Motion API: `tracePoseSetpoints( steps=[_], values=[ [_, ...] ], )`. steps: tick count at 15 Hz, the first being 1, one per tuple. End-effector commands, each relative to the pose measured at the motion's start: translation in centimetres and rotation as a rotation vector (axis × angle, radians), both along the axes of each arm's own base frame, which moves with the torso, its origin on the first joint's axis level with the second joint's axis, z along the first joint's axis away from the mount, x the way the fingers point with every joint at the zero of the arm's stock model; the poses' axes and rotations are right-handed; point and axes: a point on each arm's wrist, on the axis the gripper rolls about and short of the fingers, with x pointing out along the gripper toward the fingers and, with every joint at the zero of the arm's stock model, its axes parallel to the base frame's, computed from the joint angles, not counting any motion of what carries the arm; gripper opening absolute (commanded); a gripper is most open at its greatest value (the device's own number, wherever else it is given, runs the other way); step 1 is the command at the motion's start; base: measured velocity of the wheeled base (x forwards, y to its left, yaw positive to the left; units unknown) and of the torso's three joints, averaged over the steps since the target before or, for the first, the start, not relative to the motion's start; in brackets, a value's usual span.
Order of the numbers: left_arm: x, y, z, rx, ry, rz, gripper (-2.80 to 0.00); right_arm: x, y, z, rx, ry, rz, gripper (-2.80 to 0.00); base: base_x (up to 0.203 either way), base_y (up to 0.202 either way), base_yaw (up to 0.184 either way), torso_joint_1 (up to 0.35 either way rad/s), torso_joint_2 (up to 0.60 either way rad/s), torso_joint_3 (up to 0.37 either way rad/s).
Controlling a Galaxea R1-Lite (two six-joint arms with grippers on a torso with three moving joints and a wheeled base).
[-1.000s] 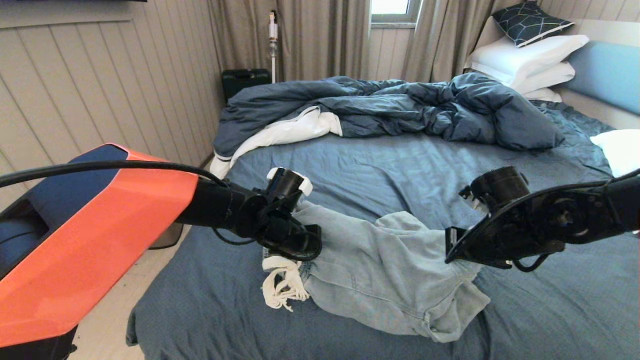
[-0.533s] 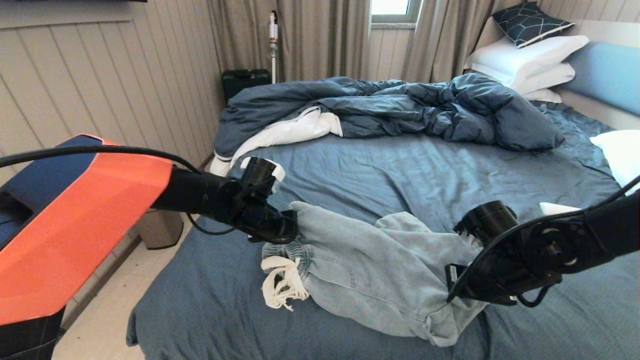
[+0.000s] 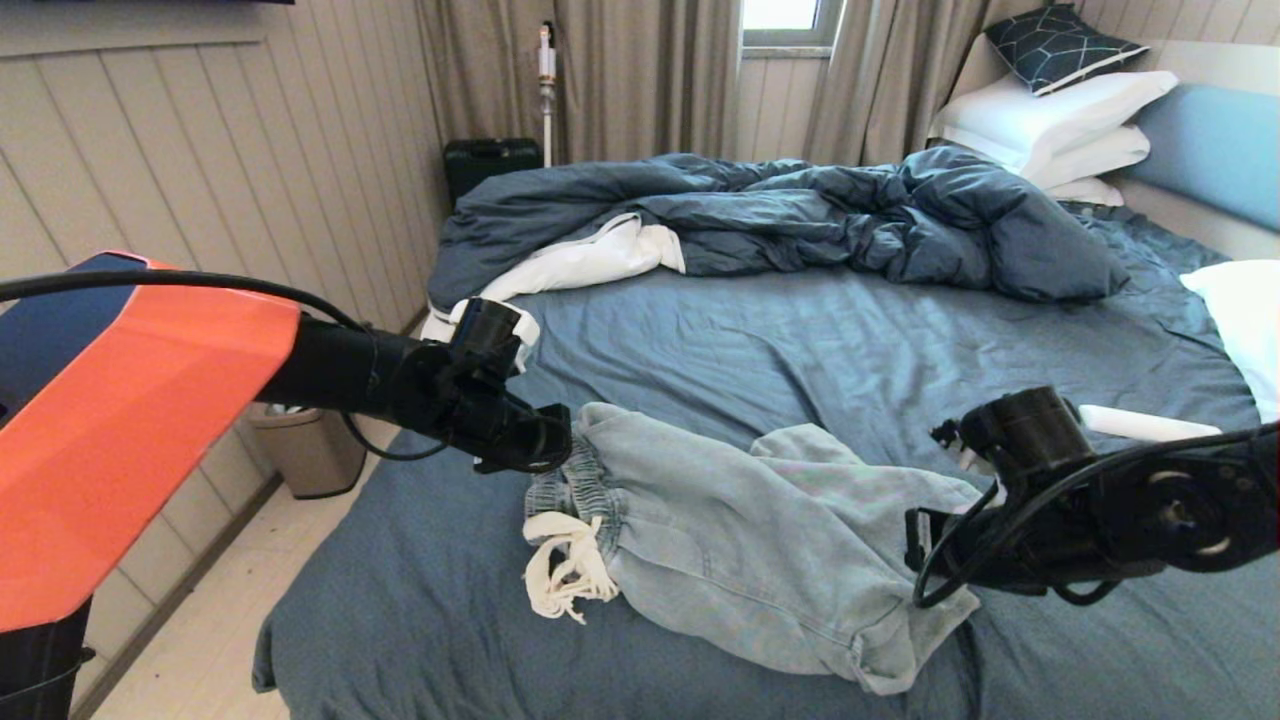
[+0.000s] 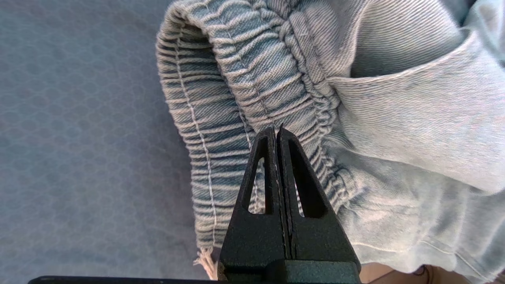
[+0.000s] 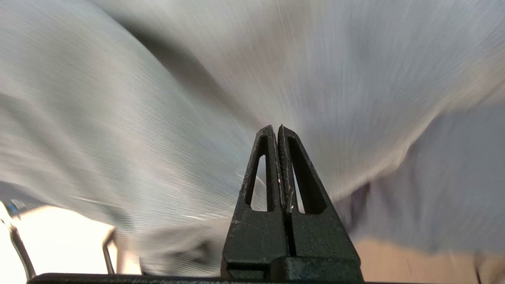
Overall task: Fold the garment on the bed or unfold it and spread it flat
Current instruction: Fold the blue shorts
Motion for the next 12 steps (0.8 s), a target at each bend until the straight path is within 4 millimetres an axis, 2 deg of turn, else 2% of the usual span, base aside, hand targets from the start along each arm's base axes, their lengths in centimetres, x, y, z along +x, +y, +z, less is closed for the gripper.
tracePoseSetpoints(
  steps=[1,2,3,6,12],
  values=[
    [-0.3,0.1,0.7,-0.008,-0.009,0.001,-2.80,0.4,-0.1,3.3,0.022,-0.122,-0.008,-2.80,0.000,0.000,0.000,0.000,0.00,0.000],
    [-0.6,0.2,1.1,-0.013,-0.017,0.000,-2.80,1.2,-0.1,4.0,0.023,-0.151,-0.011,-2.80,0.000,0.000,0.000,0.000,0.00,0.000],
    [-0.7,0.1,1.5,-0.018,-0.022,-0.002,-2.80,2.2,-0.1,3.6,0.018,-0.141,-0.015,-2.80,0.000,0.000,0.000,0.000,0.00,0.000],
    [-1.3,0.0,2.4,-0.028,-0.039,-0.010,-2.80,5.9,-0.3,0.9,-0.001,-0.067,-0.036,-2.80,0.000,0.000,0.000,0.000,0.00,0.000],
    [-2.0,0.3,2.7,-0.021,-0.028,-0.012,-2.80,8.7,-0.1,-1.1,-0.068,-0.044,-0.025,-2.80,0.000,0.000,0.000,0.000,0.00,0.000]
  ],
)
